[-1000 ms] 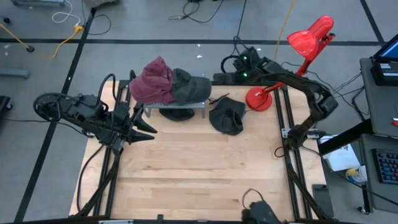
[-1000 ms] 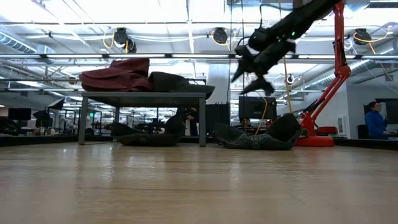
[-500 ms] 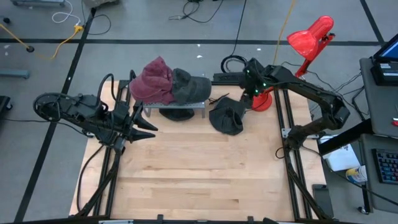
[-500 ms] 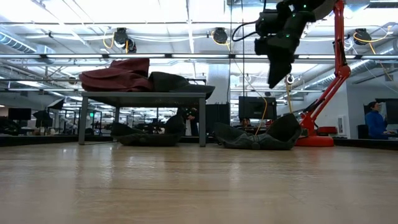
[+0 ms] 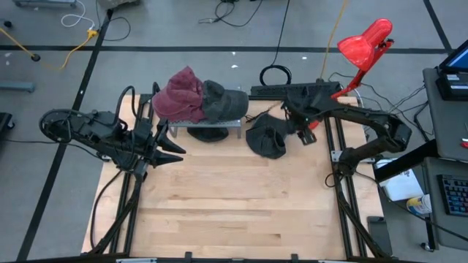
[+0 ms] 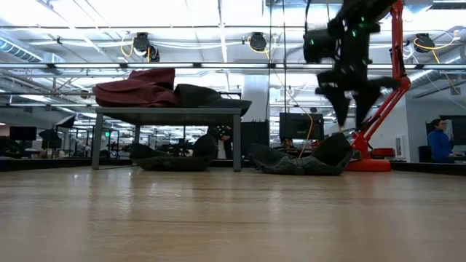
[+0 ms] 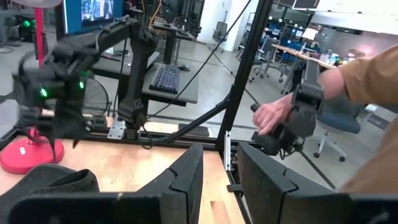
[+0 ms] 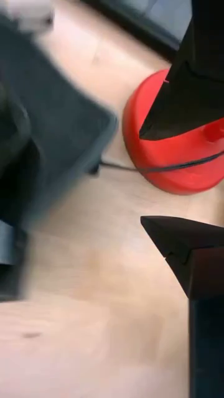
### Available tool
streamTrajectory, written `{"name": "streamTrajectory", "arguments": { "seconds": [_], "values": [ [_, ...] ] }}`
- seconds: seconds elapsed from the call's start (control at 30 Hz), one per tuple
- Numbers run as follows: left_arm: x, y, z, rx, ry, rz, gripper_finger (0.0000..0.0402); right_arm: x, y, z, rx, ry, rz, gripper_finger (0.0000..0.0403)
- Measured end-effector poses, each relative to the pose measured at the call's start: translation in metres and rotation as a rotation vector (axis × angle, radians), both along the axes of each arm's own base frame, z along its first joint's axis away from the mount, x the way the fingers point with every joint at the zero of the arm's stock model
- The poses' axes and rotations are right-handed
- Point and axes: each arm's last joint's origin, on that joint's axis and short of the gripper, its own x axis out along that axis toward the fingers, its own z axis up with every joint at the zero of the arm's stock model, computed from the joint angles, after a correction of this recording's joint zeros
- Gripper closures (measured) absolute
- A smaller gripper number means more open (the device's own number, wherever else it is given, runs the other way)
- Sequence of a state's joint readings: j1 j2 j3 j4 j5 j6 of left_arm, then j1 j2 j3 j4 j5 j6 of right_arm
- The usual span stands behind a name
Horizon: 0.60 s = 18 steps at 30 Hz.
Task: Pick & Place hat
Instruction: Stack the right black cap on top of the black cap on the shelf
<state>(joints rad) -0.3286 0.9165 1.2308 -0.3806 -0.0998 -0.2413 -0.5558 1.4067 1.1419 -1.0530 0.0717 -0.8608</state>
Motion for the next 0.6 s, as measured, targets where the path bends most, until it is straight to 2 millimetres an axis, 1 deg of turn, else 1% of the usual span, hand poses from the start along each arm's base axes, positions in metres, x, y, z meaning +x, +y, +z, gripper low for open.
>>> {"name": "streamTrajectory", "arguments": {
  "seconds": [0.1, 0.27, 0.33, 0.47, 0.6],
  "values": [
    [0.0, 0.0, 0.0, 0.0, 0.0, 0.0, 0.03, -0.004, 0.007, -0.026, -0.027, 0.082, 0.138, 0.02],
    [0.0, 0.0, 0.0, 0.008, -0.001, 0.012, 0.03, -0.003, 0.012, -0.053, -0.178, 0.118, 0.218, 0.0204],
    [0.0, 0.0, 0.0, 0.011, -0.002, 0.016, 0.03, -0.001, 0.011, -0.057, -0.245, 0.125, 0.216, 0.0203],
    [0.0, 0.001, 0.0, 0.013, -0.002, 0.038, 0.03, 0.001, 0.01, -0.057, -0.269, 0.105, 0.212, 0.0198],
    [0.0, 0.001, 0.0, 0.013, -0.002, 0.041, 0.03, 0.006, 0.01, -0.055, -0.344, 0.098, 0.236, 0.0195]
  ]
}}
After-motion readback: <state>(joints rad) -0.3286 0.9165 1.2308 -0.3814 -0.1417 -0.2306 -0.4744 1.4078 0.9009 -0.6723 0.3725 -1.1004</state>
